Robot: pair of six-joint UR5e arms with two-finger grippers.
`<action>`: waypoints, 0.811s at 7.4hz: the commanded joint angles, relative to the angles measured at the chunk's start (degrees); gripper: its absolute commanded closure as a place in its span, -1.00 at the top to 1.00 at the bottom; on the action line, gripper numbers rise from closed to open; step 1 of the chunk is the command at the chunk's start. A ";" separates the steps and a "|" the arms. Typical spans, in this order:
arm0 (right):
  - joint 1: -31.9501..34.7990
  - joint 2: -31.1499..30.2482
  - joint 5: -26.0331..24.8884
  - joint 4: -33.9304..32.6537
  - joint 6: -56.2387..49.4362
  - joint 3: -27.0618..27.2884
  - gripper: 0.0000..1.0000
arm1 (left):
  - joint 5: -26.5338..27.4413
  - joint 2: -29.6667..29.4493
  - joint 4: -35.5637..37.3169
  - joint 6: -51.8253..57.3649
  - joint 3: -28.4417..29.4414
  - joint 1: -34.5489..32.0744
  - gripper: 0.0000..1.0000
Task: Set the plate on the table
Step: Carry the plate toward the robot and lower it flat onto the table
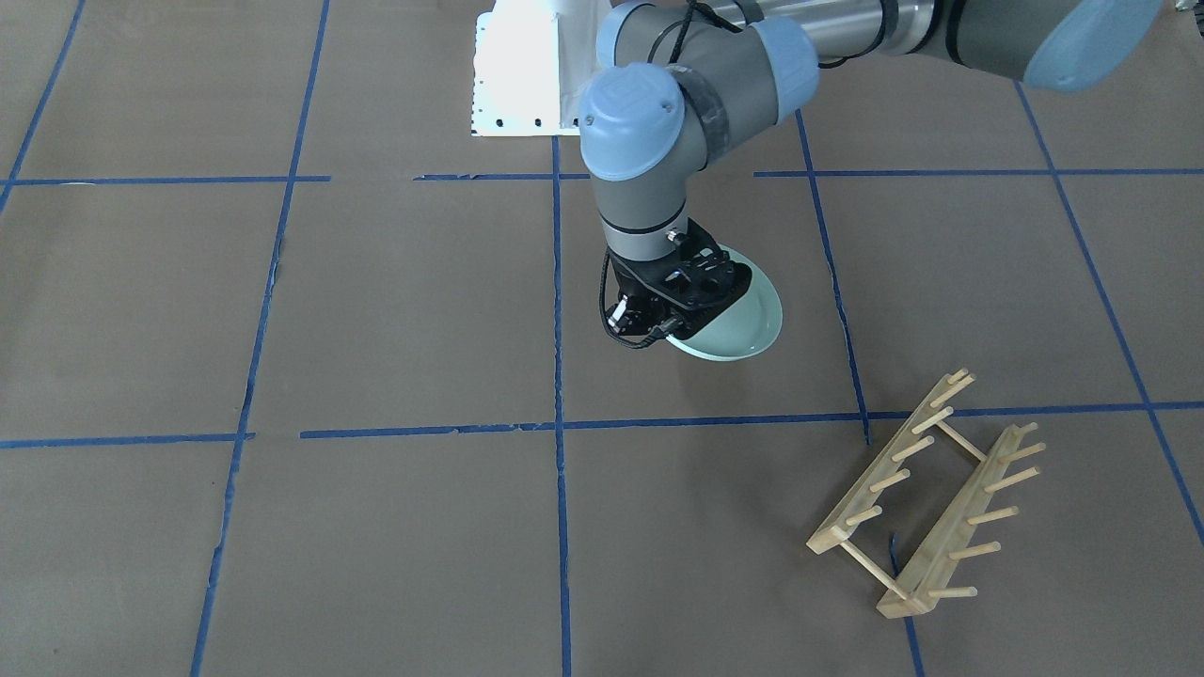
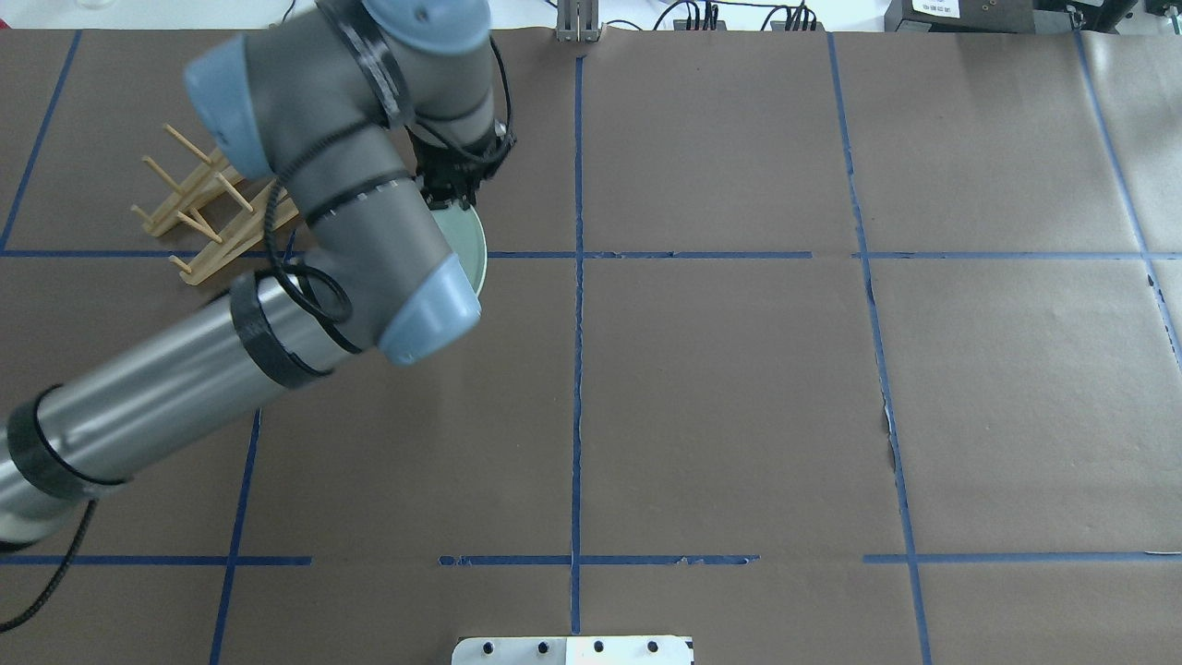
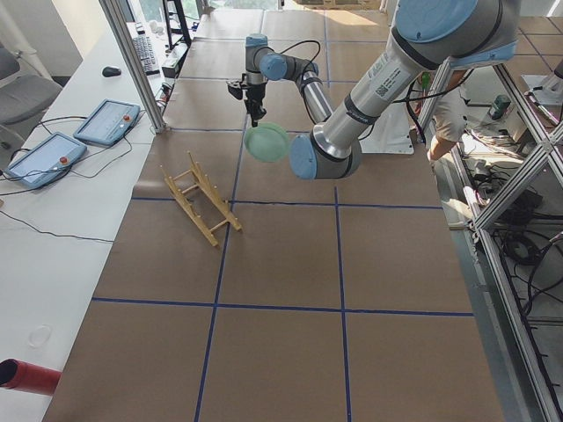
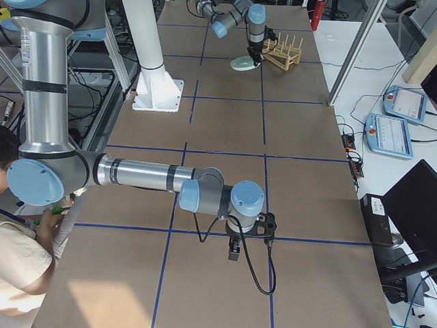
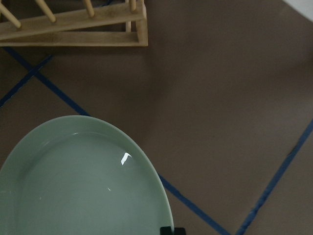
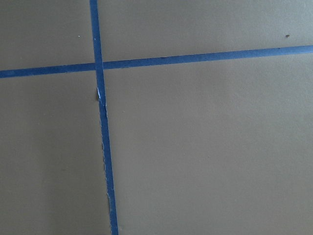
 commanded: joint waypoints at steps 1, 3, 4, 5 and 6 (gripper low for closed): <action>0.00 0.00 0.00 0.00 0.00 0.00 1.00 | 1.61 0.42 1.03 1.30 3.21 4.75 -1.00; 0.00 0.00 0.00 0.00 0.00 0.00 1.00 | 3.37 2.09 0.50 1.39 3.40 6.68 -1.00; 0.00 0.00 0.00 0.00 0.00 0.00 1.00 | 3.46 2.53 0.41 1.56 3.40 7.04 -1.00; 0.00 0.00 0.00 0.00 0.00 0.00 1.00 | 3.46 2.62 0.41 1.83 3.40 7.22 -0.86; 0.00 0.00 0.00 0.00 0.00 0.00 1.00 | 3.38 2.88 0.41 4.18 3.22 7.31 -0.32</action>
